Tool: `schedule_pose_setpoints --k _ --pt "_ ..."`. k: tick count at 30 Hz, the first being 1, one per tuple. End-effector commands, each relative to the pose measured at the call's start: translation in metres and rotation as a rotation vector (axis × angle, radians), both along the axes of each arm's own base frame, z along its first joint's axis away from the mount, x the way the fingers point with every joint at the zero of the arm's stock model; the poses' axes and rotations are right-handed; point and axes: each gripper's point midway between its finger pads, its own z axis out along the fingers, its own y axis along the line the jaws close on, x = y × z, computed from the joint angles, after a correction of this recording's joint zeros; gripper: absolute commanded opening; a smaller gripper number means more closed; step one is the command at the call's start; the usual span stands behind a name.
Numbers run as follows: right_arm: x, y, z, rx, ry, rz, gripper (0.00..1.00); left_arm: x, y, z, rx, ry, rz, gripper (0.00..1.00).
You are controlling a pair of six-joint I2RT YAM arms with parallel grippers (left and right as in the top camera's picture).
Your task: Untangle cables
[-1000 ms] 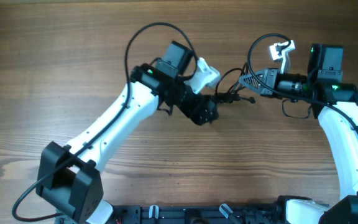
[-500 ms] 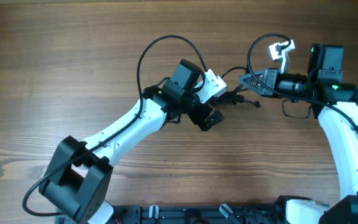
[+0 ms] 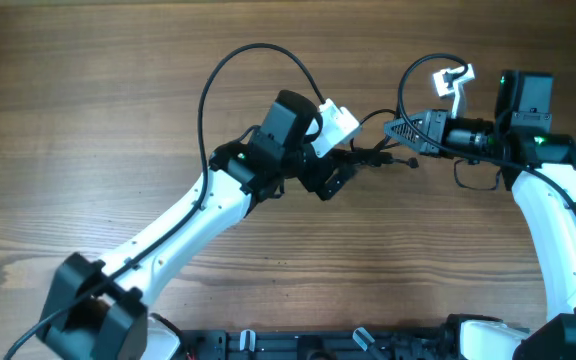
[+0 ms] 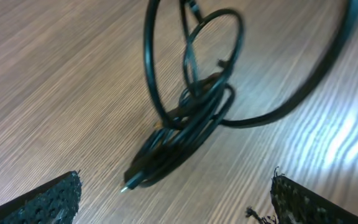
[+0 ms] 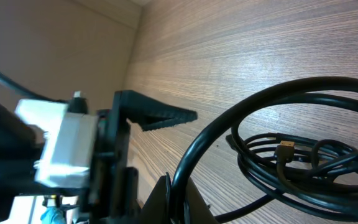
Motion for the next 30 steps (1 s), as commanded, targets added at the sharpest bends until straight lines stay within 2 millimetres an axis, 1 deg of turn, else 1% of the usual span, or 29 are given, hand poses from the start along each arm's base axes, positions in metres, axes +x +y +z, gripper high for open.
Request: schedule_pose_setpoints --k 1,4,6,7,11,13,14,15,16,17,18,19,21,23,26,27,28,29,30 --pt "-0.002 0.004 0.001 0.019 -0.014 0.032 0.04 0.008 0.004 -0.038 0.097 0.01 -0.009 1.0" --pt "-0.002 0.004 0.001 0.017 -0.015 0.03 0.04 0.011 0.0 -0.065 0.129 0.032 -0.031 1.0" --pt "-0.002 0.004 0.001 0.017 -0.014 0.03 0.04 0.015 -0.002 -0.075 0.132 0.037 -0.031 1.0" --pt "-0.002 0.004 0.001 0.017 -0.015 0.03 0.04 0.018 -0.009 -0.084 0.116 0.039 -0.042 0.99" --pt "-0.002 0.004 0.001 0.017 -0.013 0.03 0.04 0.02 -0.017 -0.089 0.081 0.044 -0.058 0.99" --pt "-0.002 0.004 0.001 0.017 -0.014 0.03 0.04 0.02 -0.018 -0.089 0.081 0.043 -0.058 0.87" --pt "-0.002 0.004 0.001 0.016 -0.014 0.03 0.04 0.02 -0.017 -0.09 0.082 0.046 -0.058 0.75" --pt "-0.002 0.004 0.001 0.017 -0.013 0.03 0.04 0.018 -0.016 -0.091 0.088 0.054 -0.058 0.62" --pt "-0.002 0.004 0.001 0.017 -0.012 0.03 0.04 0.017 -0.015 -0.093 0.094 0.064 -0.057 0.36" --pt "-0.002 0.004 0.0 0.017 -0.012 0.03 0.04 0.015 -0.013 -0.095 0.096 0.087 -0.043 0.22" --pt "-0.002 0.004 0.0 0.017 -0.012 0.03 0.04 0.012 -0.011 -0.097 0.097 0.116 -0.023 0.12" --pt "-0.003 0.004 0.001 0.017 -0.011 0.03 0.04 0.01 -0.009 -0.099 0.103 0.134 -0.016 0.06" --pt "-0.003 0.004 0.0 0.018 -0.009 0.03 0.04 0.006 -0.002 -0.104 0.12 0.181 0.02 0.04" --pt "-0.003 0.004 0.001 0.02 -0.005 0.027 0.04 0.01 0.009 -0.108 0.125 0.227 0.104 0.04" --pt "-0.002 0.004 0.001 0.03 0.019 0.015 0.04 0.024 0.041 -0.114 0.137 0.299 0.274 0.04" --pt "-0.002 0.003 0.001 0.031 0.02 0.014 0.04 0.026 0.05 -0.116 0.139 0.322 0.309 0.04" --pt "-0.002 0.002 0.001 0.031 0.021 0.008 0.04 0.029 0.065 -0.119 0.147 0.352 0.352 0.04" --pt "-0.001 0.0 0.001 0.033 0.025 0.001 0.04 0.031 0.075 -0.121 0.155 0.37 0.377 0.04" --pt "0.001 -0.004 0.001 0.037 0.035 -0.017 0.04 0.032 0.086 -0.123 0.165 0.391 0.402 0.04"
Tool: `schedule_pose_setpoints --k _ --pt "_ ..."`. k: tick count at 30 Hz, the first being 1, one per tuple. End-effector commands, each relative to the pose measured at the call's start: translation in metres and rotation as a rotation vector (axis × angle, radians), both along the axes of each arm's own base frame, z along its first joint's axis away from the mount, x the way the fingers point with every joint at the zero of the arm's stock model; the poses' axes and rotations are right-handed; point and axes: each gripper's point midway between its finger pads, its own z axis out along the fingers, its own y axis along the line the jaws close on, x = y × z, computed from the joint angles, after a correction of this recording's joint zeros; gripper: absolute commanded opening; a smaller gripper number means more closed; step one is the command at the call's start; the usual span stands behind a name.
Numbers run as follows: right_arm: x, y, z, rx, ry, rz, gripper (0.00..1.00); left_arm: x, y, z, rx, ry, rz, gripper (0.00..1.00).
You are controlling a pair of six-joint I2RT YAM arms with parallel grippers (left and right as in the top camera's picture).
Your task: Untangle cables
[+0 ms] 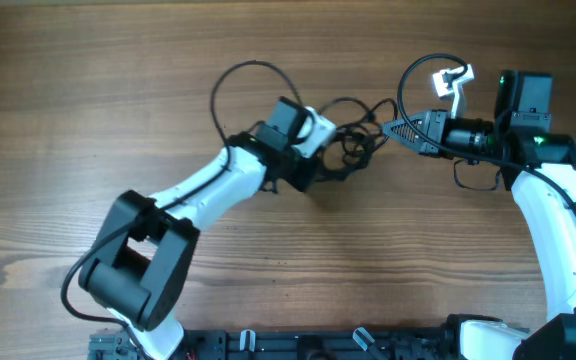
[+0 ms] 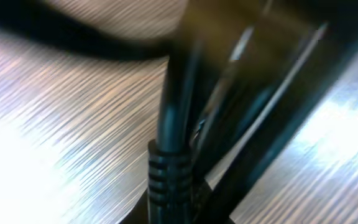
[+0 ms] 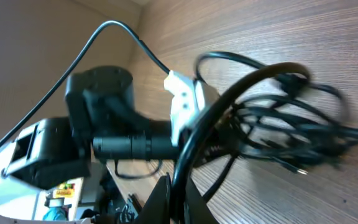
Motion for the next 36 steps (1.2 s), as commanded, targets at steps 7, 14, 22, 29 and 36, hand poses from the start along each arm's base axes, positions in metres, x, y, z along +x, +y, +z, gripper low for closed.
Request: schedule_pose_setpoints --k 7,14,22,29,36 --pt "0.017 -0.063 -0.002 0.019 0.024 -0.19 0.04 0.023 0.113 -0.018 0.077 0.16 0.358 0.04" --pt "0.022 -0.147 -0.06 -0.381 0.171 -0.521 0.04 0.028 0.143 -0.021 0.09 0.193 0.508 0.04" --pt "0.004 -0.217 -0.085 -0.69 0.325 -0.825 0.04 0.027 0.194 -0.027 0.244 0.191 0.775 0.09" --pt "-0.011 -0.251 -0.087 -0.795 0.411 -1.049 0.04 0.019 0.224 -0.029 0.261 0.245 0.872 0.09" --pt "-0.003 -0.263 -0.079 -0.777 0.387 -1.163 0.04 0.017 0.224 -0.03 0.235 0.271 0.876 0.09"
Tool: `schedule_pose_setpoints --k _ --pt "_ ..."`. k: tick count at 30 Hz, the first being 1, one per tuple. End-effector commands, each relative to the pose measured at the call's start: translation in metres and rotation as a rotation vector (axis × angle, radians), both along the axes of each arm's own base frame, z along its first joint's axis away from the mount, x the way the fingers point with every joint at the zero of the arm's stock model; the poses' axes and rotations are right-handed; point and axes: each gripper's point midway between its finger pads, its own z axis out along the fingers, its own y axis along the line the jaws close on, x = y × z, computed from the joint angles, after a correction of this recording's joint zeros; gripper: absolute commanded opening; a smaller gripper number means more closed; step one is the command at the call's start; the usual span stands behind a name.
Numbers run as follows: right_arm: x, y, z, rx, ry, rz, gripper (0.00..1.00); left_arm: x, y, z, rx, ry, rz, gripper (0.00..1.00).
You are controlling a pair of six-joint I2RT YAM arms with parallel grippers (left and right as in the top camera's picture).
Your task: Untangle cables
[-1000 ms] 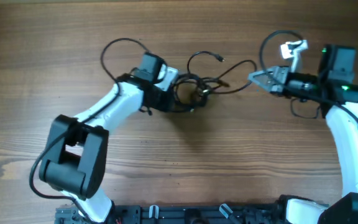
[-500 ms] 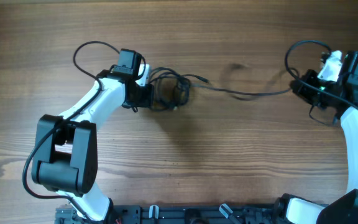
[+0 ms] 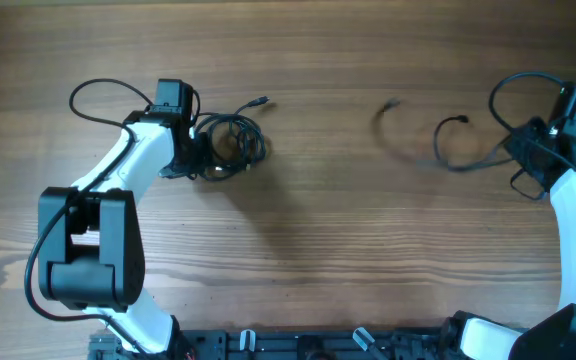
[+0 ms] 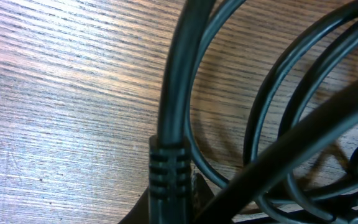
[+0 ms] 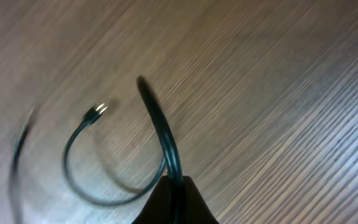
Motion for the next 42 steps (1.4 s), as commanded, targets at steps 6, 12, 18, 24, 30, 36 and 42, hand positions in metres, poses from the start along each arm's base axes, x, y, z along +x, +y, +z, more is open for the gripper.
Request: schedule_pose_setpoints --k 6,12,18,24,30,36,42 --pt "0.012 0.029 -0.003 0.089 -0.022 0.208 0.61 -0.001 -0.011 -0.004 -0.064 0.006 0.004 0.11" --pt "0.011 0.034 -0.005 0.098 -0.012 0.253 1.0 -0.001 -0.014 -0.004 -0.082 0.008 0.0 0.27" --pt "-0.004 0.015 -0.029 0.041 0.12 0.173 1.0 -0.001 -0.014 -0.004 -0.082 0.008 0.001 0.4" --pt "-0.02 -0.012 -0.072 -0.021 0.299 0.017 1.0 -0.001 -0.014 -0.004 -0.082 0.008 0.0 0.43" --pt "-0.027 -0.036 -0.05 -0.156 0.39 -0.009 1.0 -0.001 -0.014 -0.004 -0.082 0.008 0.0 0.42" --pt "-0.009 -0.069 0.013 -0.317 0.302 -0.115 1.0 0.001 -0.014 -0.003 -0.083 -0.004 -0.001 0.36" --pt "0.067 0.047 -0.002 0.158 -0.038 0.528 0.79 0.003 -0.014 -0.003 -0.083 -0.009 -0.001 0.31"
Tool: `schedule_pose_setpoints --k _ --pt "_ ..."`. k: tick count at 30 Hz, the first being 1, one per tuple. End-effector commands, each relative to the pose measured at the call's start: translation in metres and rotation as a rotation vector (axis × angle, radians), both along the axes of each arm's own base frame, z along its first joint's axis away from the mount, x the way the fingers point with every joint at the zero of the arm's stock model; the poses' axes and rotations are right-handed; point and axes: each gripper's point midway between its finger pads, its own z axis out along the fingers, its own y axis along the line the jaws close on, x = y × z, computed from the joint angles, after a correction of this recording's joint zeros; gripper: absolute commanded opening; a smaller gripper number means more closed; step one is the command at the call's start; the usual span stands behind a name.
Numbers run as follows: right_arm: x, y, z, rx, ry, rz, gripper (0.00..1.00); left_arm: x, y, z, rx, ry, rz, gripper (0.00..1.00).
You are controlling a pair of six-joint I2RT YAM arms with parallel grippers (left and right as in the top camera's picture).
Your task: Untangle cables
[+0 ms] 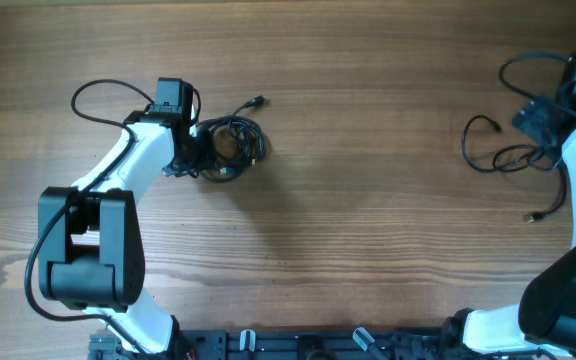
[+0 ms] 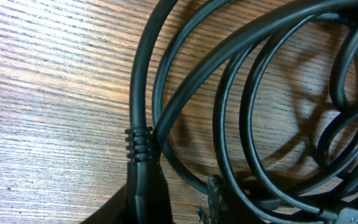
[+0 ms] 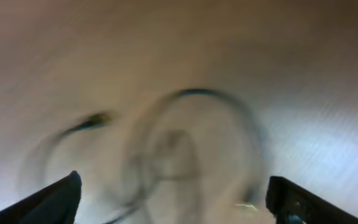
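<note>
A thick black cable coil (image 1: pixel 230 140) lies at the left of the table; it fills the left wrist view (image 2: pixel 229 93). My left gripper (image 1: pixel 190 150) is at the coil's left edge. Its jaws (image 2: pixel 169 205) stand slightly open around the coil's plug (image 2: pixel 143 180), with a gap between the plug and the right finger (image 2: pixel 213 196). A thin black cable (image 1: pixel 508 155) lies loose at the far right, its free end (image 1: pixel 536 216) nearer the front. My right gripper (image 1: pixel 530 118) hovers over it, open and holding nothing (image 3: pixel 173 199). The right wrist view is blurred.
The wooden table (image 1: pixel 368 200) carries only the two cables. A loose end of the coil (image 1: pixel 258 100) points toward the back. Each arm's own camera lead loops beside it, one at the left (image 1: pixel 98 95) and one at the right (image 1: pixel 528 65).
My right gripper was shut on the thin cable; now it is open and that cable lies on the table. My left jaws have parted a little from the plug. The coil has not moved.
Both grippers met at mid-table, the left open over a tangle, the right shut on a loop. Then the left was shut on a plug in the tangle. Then the arms were far apart, each holding its own cable. Now both cables lie separate on the table.
</note>
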Motion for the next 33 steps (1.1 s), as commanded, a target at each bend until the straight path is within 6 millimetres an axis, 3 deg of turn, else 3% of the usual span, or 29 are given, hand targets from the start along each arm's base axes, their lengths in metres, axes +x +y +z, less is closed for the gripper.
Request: schedule_pose_setpoints --k 1,4,7,11,18,20,22,27,28,29,30,32,33 --pt "0.029 0.076 0.0 0.281 -0.128 0.402 0.69 -0.001 -0.002 -0.004 -0.012 0.005 0.0 0.29" --pt "0.013 0.041 -0.016 0.138 -0.033 0.255 0.27 0.0 -0.002 -0.004 -0.013 -0.001 0.0 0.27" --pt "-0.021 0.0 -0.027 -0.009 0.086 -0.007 0.11 0.001 -0.002 -0.004 -0.013 -0.001 0.0 0.27" --pt "-0.046 -0.016 -0.051 -0.028 0.149 -0.115 0.04 0.001 -0.002 -0.004 -0.013 -0.001 0.0 0.27" --pt "-0.088 -0.049 -0.106 0.049 0.212 -0.358 0.04 0.0 -0.007 -0.004 -0.04 0.001 -0.006 0.26" --pt "-0.083 -0.047 -0.122 0.118 0.188 -0.351 0.04 0.0 -0.009 -0.003 -0.054 0.002 -0.009 0.26" --pt "-0.06 -0.03 -0.136 0.23 0.131 -0.197 0.04 0.0 -0.009 -0.003 -0.053 0.002 -0.009 0.27" --pt "-0.043 -0.022 -0.143 0.278 0.082 -0.113 0.2 0.0 -0.009 -0.003 -0.053 0.003 -0.009 0.27" --pt "-0.041 -0.023 -0.143 0.275 0.076 -0.112 0.3 0.0 -0.009 -0.003 -0.053 0.003 -0.009 0.27" --pt "-0.04 -0.024 -0.141 0.273 0.073 -0.111 0.47 0.0 -0.009 -0.003 -0.053 0.003 -0.009 0.28" --pt "-0.038 -0.026 -0.135 0.271 0.068 -0.115 0.66 0.0 -0.009 -0.003 -0.053 0.003 -0.009 0.28" --pt "-0.034 -0.035 -0.107 0.246 0.061 -0.125 0.75 0.0 -0.009 -0.003 -0.053 0.002 -0.009 0.29" --pt "-0.028 -0.039 -0.081 0.23 0.042 -0.125 0.77 0.0 -0.009 -0.003 -0.053 0.002 -0.009 0.29"
